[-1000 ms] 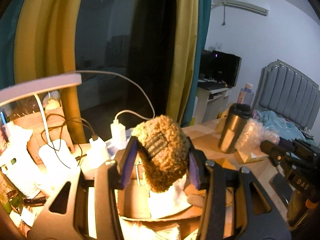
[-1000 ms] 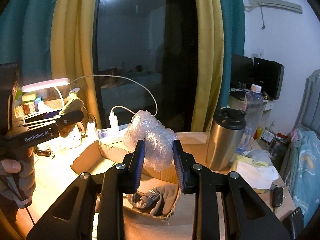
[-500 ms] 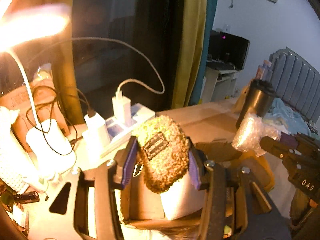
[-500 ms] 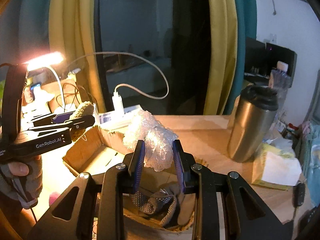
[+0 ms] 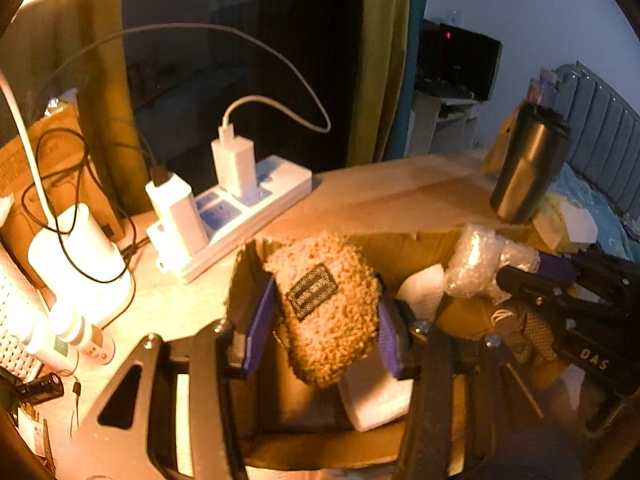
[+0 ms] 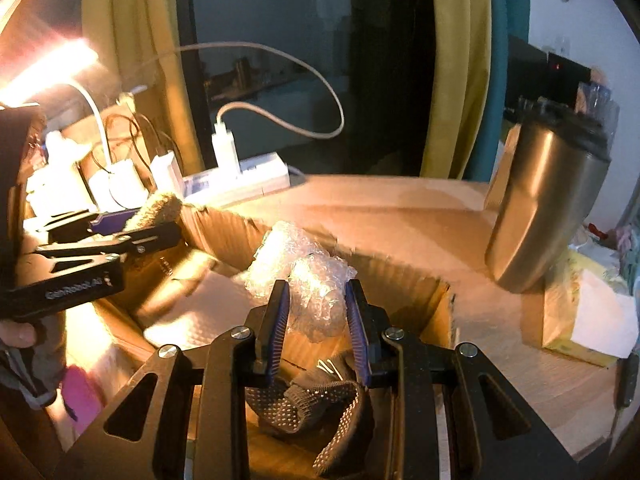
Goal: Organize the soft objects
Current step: 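Carry bubble wrap and brown plush over the box and release both inside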
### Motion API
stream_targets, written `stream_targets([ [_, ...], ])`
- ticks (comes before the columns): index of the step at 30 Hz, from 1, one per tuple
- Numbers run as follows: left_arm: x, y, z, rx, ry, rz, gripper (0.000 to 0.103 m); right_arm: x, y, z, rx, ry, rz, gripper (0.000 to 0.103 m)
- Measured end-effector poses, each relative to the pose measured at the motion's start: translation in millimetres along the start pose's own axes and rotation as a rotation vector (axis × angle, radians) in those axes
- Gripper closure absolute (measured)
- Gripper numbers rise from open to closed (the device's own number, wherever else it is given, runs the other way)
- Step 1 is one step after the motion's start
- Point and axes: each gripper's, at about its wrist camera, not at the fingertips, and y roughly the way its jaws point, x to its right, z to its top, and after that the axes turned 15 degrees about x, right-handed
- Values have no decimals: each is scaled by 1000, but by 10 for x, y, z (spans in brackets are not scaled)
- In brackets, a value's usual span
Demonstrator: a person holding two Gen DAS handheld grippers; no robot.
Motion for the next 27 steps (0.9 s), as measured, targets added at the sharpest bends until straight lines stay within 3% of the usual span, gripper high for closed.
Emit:
stream_targets([
  [4, -35, 35, 16, -15, -14, 15, 50, -32, 94, -53, -33, -14, -16, 69],
  [8, -34, 8, 34, -23, -6, 14, 49, -59, 41, -37, -23, -15, -23, 52],
  [10, -12, -12, 32, -27, 7, 11, 49, -70, -16, -4, -14, -16, -28, 49],
  [14, 26, -120, 57, -12, 16, 8, 46, -68, -158, 37, 3, -15, -38, 48],
  [16, 31, -181, 76, -2, 17, 5, 22, -78, -274, 61, 19, -14, -36, 48],
  [27, -3, -698, 220, 86, -28, 10, 22, -177, -797, 90, 76, -19, -42, 48],
])
